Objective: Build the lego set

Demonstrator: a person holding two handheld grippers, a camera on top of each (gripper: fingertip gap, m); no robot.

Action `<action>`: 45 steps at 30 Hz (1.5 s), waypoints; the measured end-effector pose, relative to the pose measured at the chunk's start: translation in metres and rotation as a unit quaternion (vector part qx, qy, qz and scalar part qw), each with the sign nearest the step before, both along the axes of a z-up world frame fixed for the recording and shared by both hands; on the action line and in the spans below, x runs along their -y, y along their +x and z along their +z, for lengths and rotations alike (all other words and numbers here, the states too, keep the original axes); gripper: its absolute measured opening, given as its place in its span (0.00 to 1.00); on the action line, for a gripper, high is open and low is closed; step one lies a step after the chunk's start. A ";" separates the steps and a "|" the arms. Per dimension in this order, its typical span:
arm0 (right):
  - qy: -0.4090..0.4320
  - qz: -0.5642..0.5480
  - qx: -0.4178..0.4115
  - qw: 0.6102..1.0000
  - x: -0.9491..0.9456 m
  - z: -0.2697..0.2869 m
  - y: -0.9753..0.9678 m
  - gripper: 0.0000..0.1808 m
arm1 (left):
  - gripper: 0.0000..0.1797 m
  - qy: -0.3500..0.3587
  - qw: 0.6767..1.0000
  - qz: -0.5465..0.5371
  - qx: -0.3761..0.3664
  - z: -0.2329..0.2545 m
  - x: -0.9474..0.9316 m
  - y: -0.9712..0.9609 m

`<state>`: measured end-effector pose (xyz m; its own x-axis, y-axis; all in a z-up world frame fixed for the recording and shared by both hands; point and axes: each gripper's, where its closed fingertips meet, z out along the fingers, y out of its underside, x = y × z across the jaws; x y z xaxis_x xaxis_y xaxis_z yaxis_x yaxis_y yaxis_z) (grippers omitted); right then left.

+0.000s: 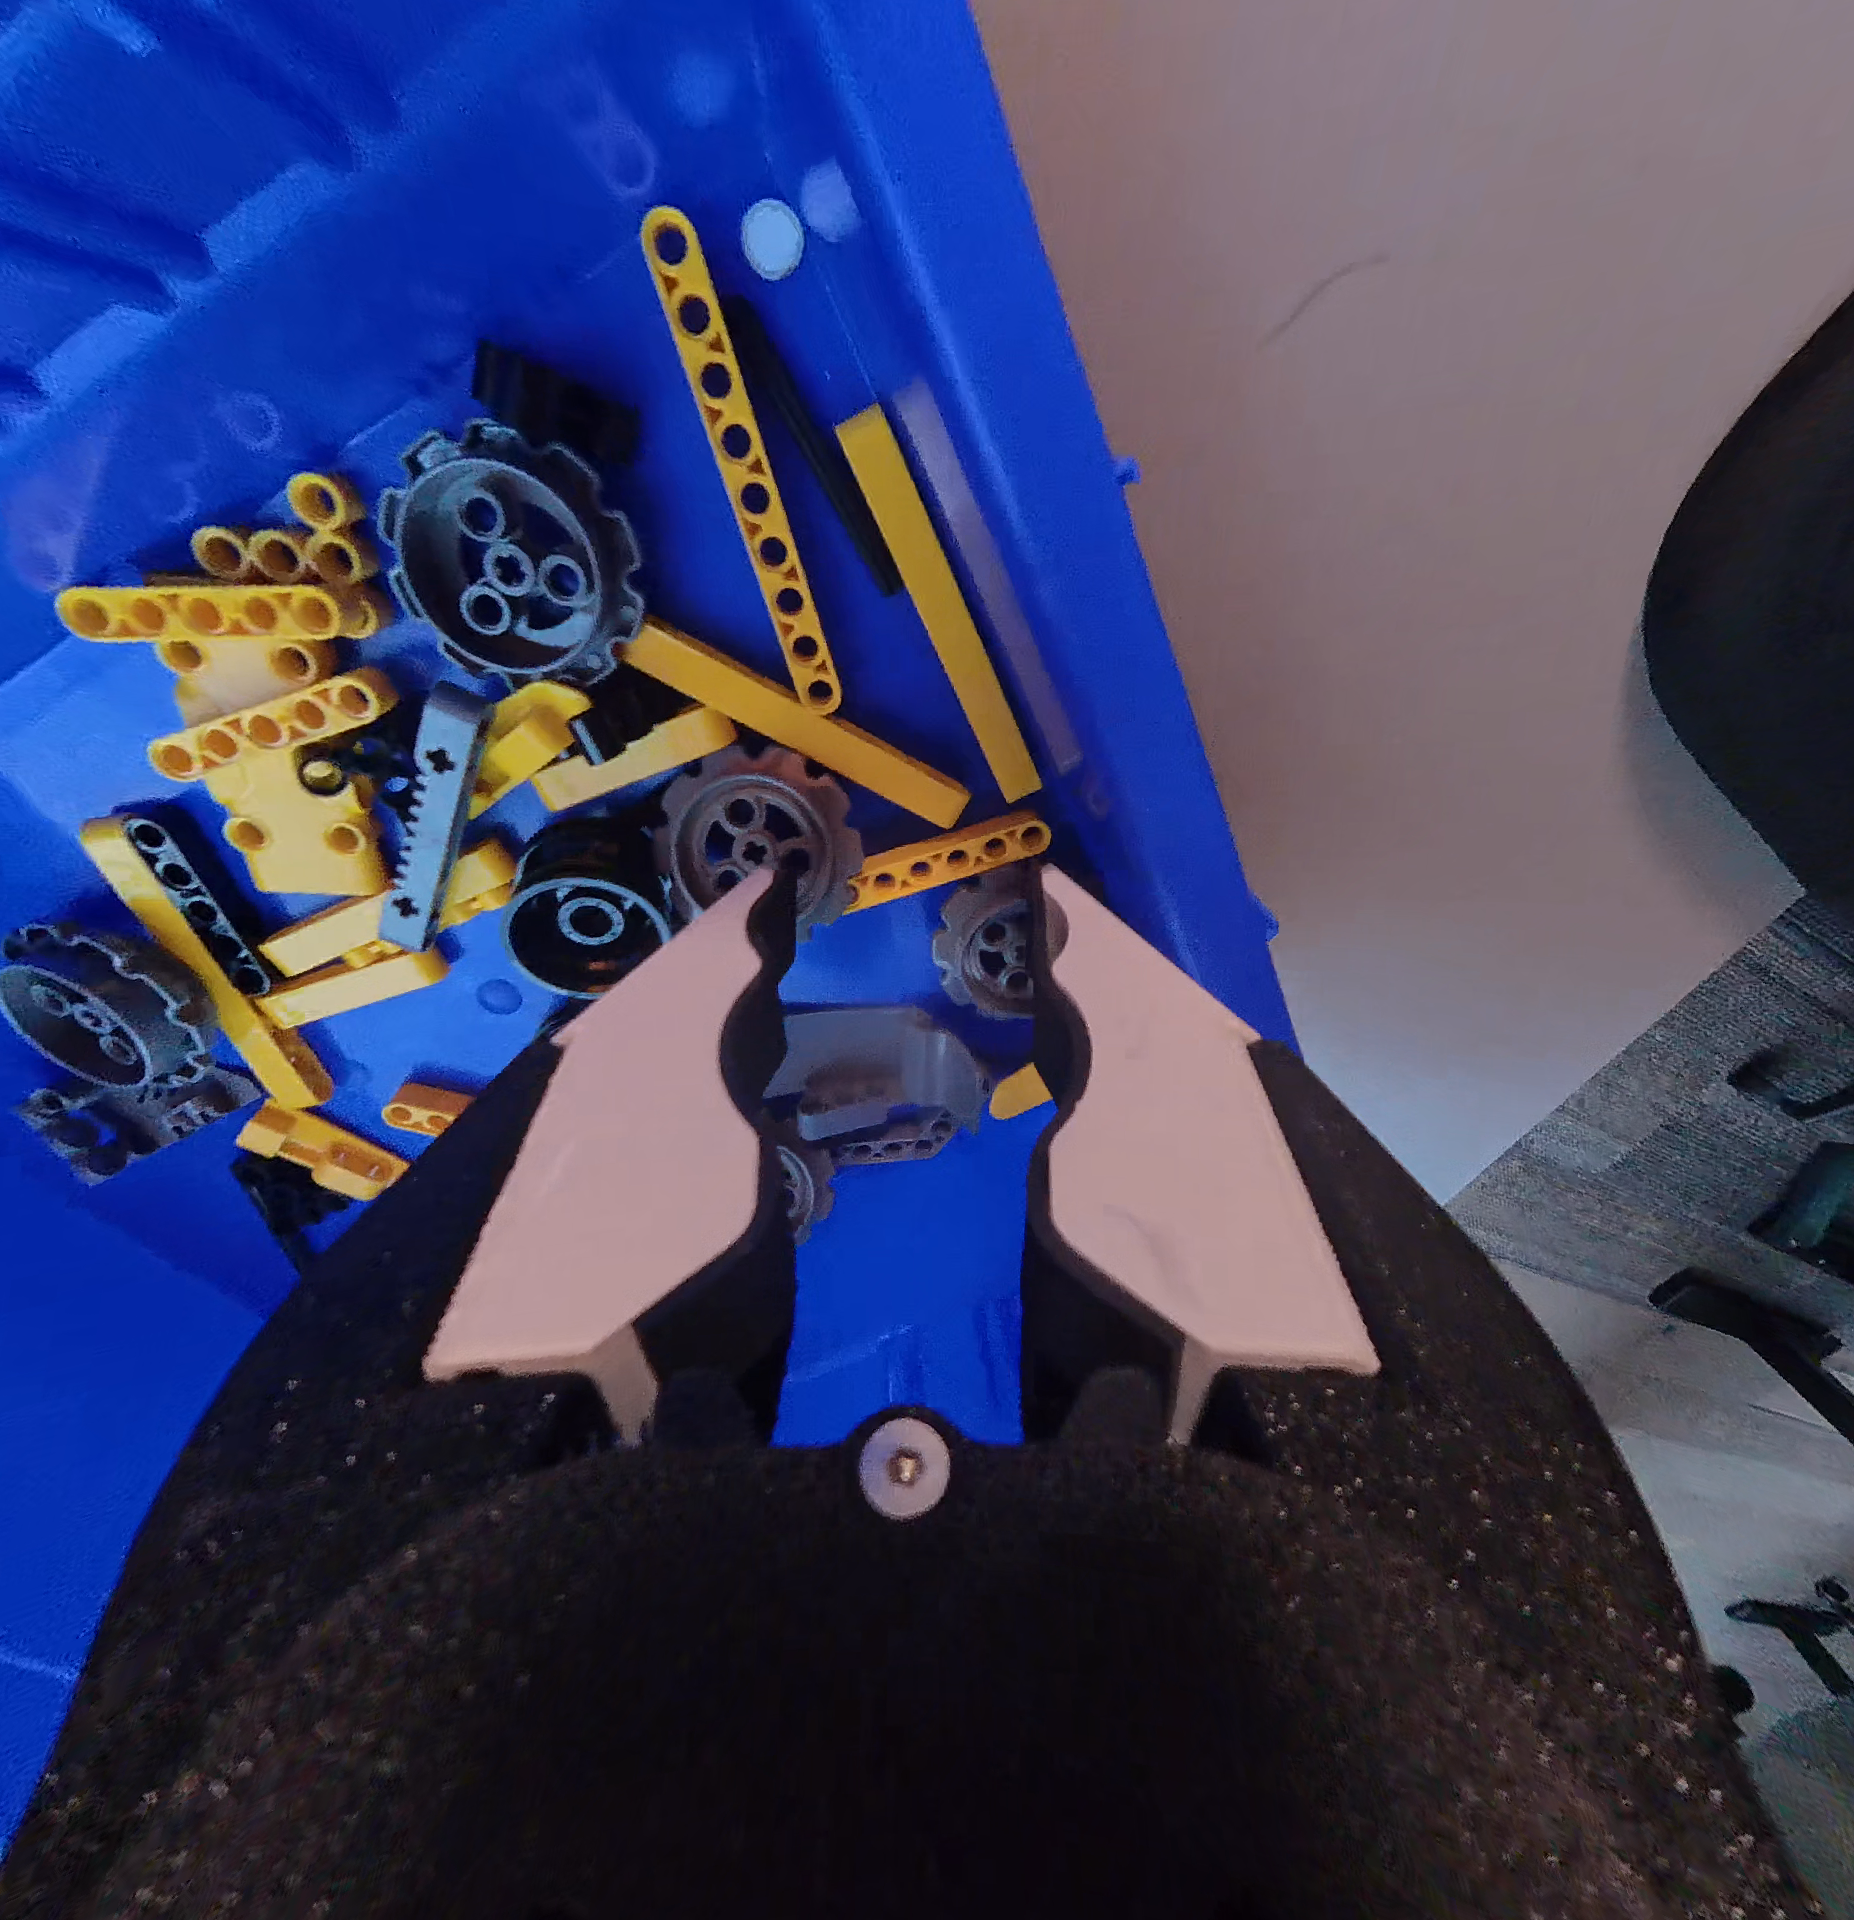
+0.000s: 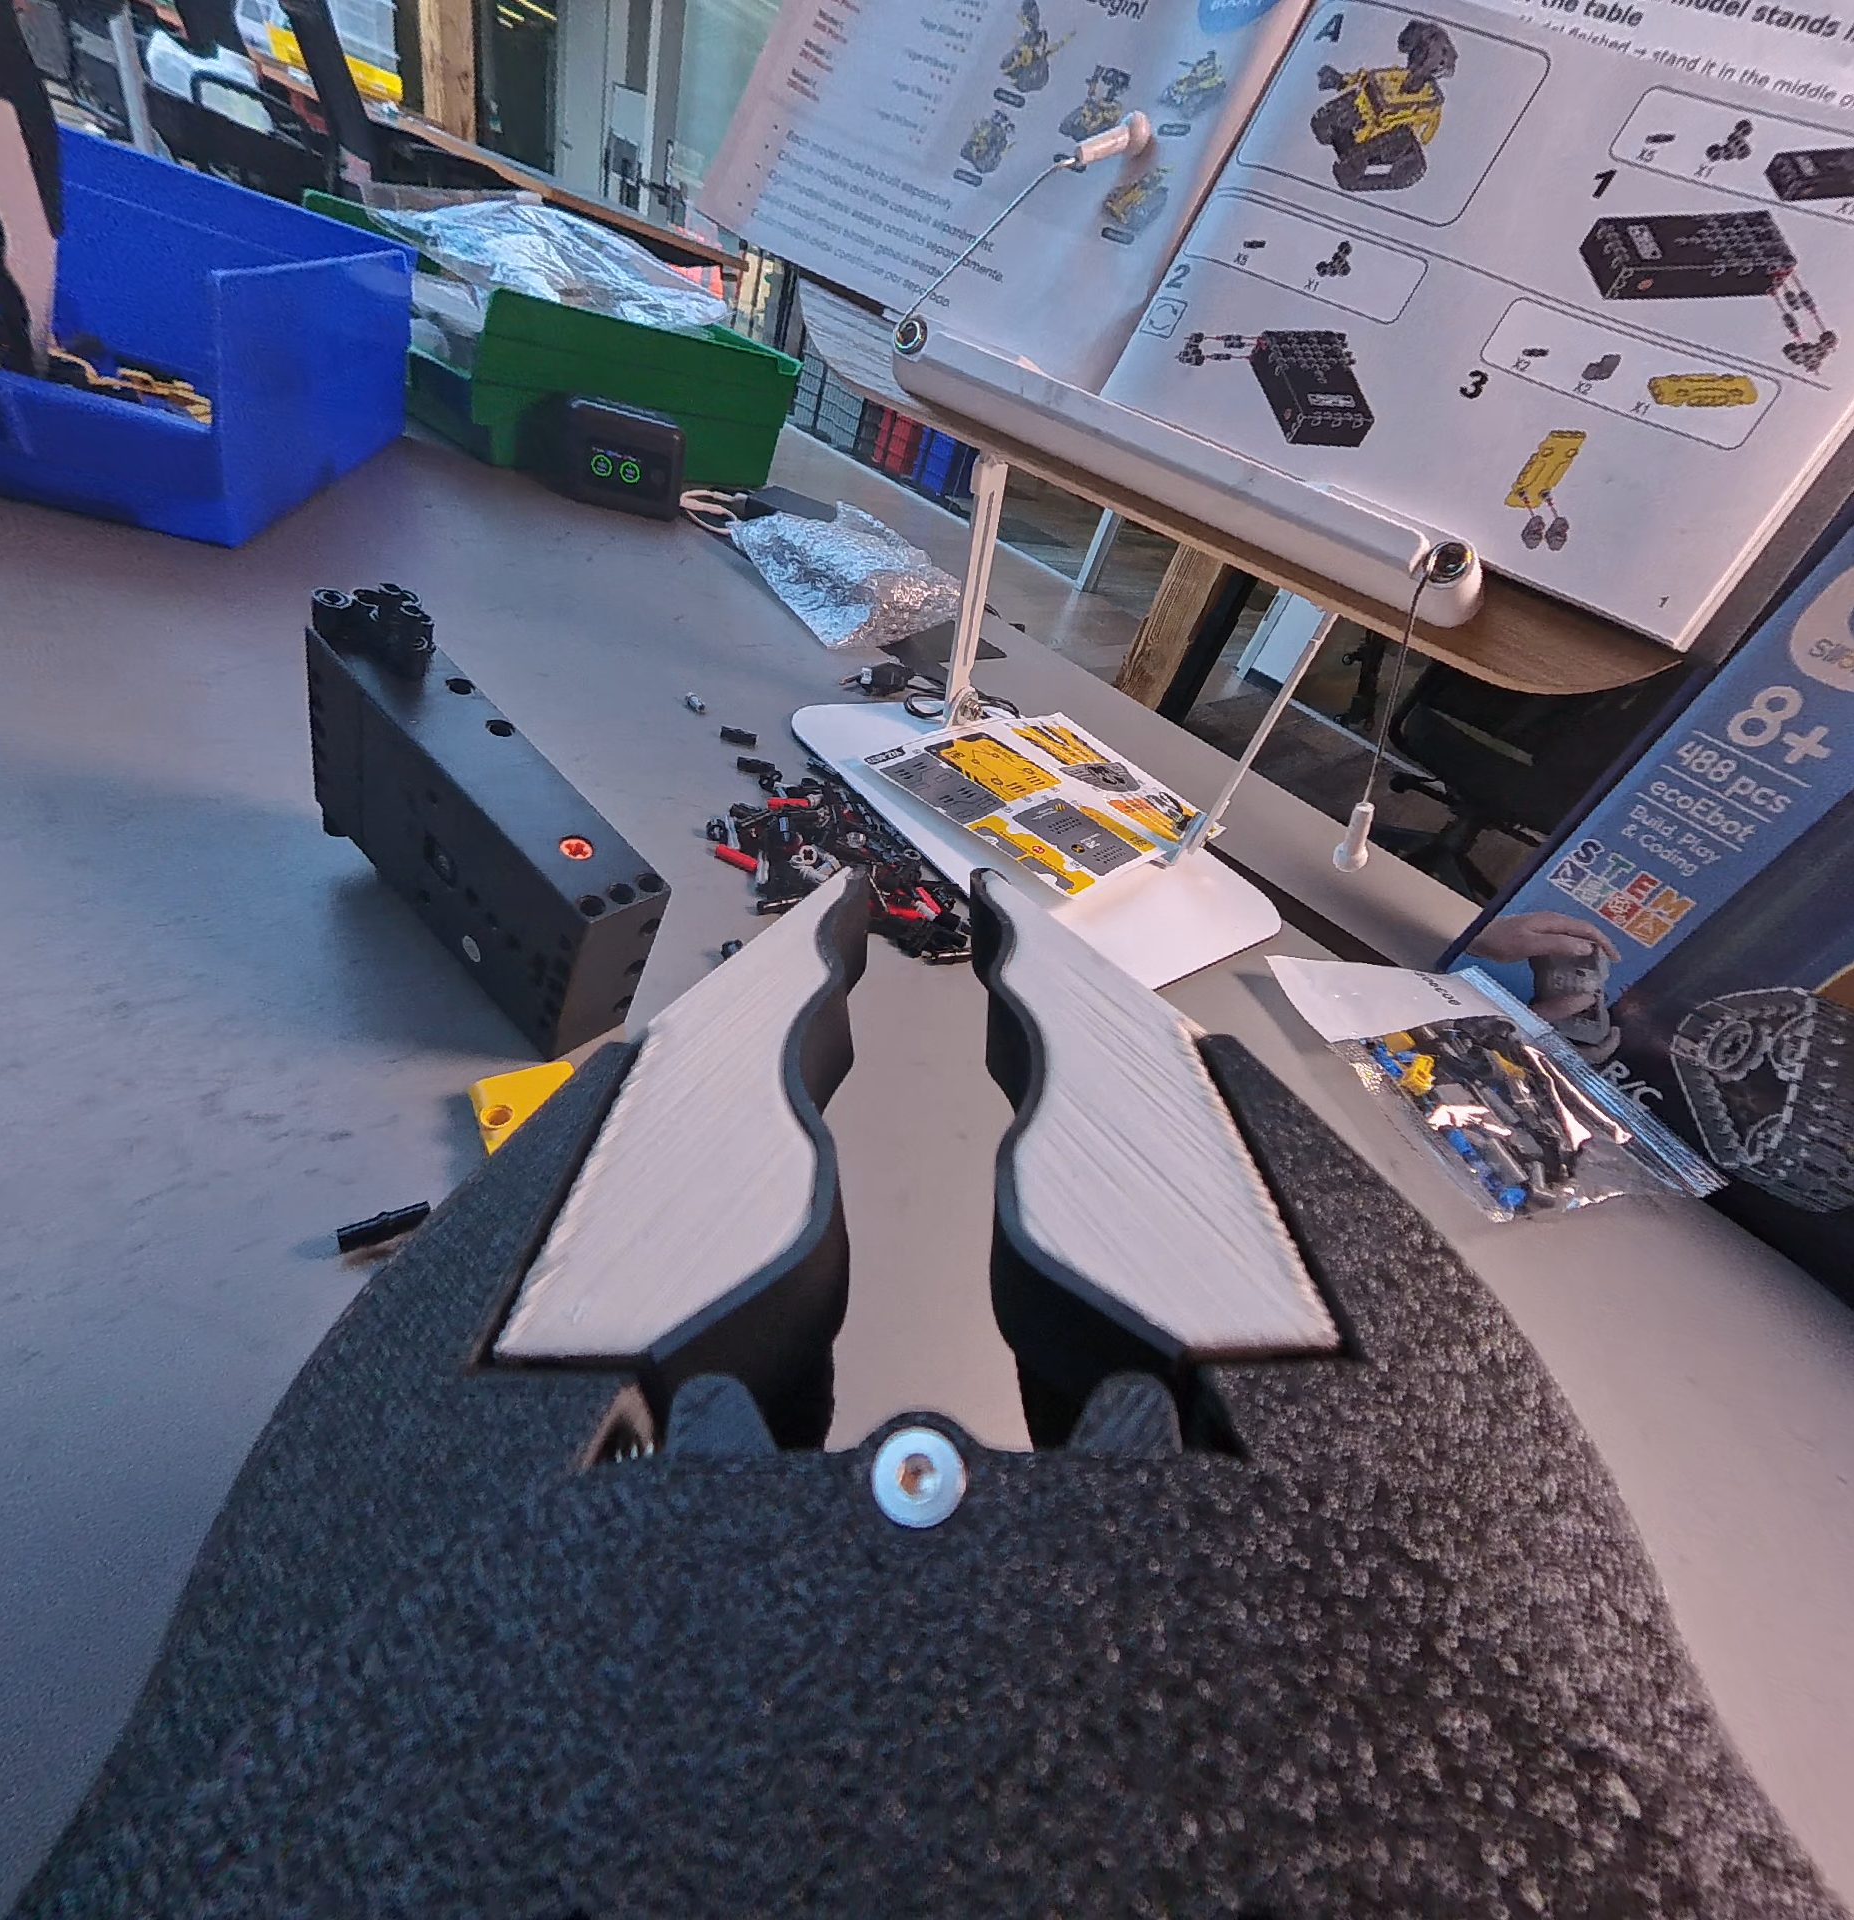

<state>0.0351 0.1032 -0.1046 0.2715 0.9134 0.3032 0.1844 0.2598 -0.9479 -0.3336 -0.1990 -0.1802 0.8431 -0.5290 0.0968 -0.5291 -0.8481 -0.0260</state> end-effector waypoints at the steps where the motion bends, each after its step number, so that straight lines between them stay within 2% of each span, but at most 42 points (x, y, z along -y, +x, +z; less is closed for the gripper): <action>1: 0.000 0.001 0.000 1.000 0.000 0.000 0.000 0.10 | 0.25 -0.005 1.000 -0.002 -0.001 -0.002 0.001 0.002; 7: -0.009 0.003 -0.001 1.000 -0.001 0.000 0.001 0.10 | 0.26 -0.033 0.999 -0.003 -0.017 -0.005 0.009 0.004; 14: -0.032 -0.002 -0.008 0.999 -0.007 0.001 0.005 0.10 | 0.24 -0.023 0.999 0.004 -0.046 -0.008 0.007 0.000; 20: -0.051 0.000 -0.015 0.999 -0.010 0.003 0.008 0.10 | 0.16 -0.020 0.998 0.011 -0.061 -0.008 0.003 -0.005; 26: -0.071 0.001 -0.024 0.997 -0.014 0.004 0.009 0.10 | 0.03 -0.015 0.997 0.014 -0.069 -0.010 -0.005 -0.015; 29: -0.075 0.001 -0.025 0.997 -0.014 0.004 0.009 0.10 | 0.03 -0.012 0.998 0.019 -0.065 -0.009 -0.007 -0.017; 33: -0.079 0.003 -0.028 0.996 -0.015 0.005 0.010 0.10 | 0.03 0.003 0.995 0.032 -0.096 -0.009 -0.011 -0.030; 40: -0.058 -0.014 -0.012 0.998 -0.017 0.001 0.005 0.10 | 0.10 0.105 0.977 0.070 -0.172 0.018 -0.021 -0.063; 43: -0.040 -0.022 -0.009 0.999 -0.017 0.001 0.002 0.10 | 0.13 0.134 0.976 0.077 -0.155 0.023 -0.019 -0.062; 45: -0.036 -0.028 -0.010 0.999 -0.018 0.001 0.002 0.10 | 0.17 0.147 0.980 0.064 -0.117 0.021 -0.019 -0.051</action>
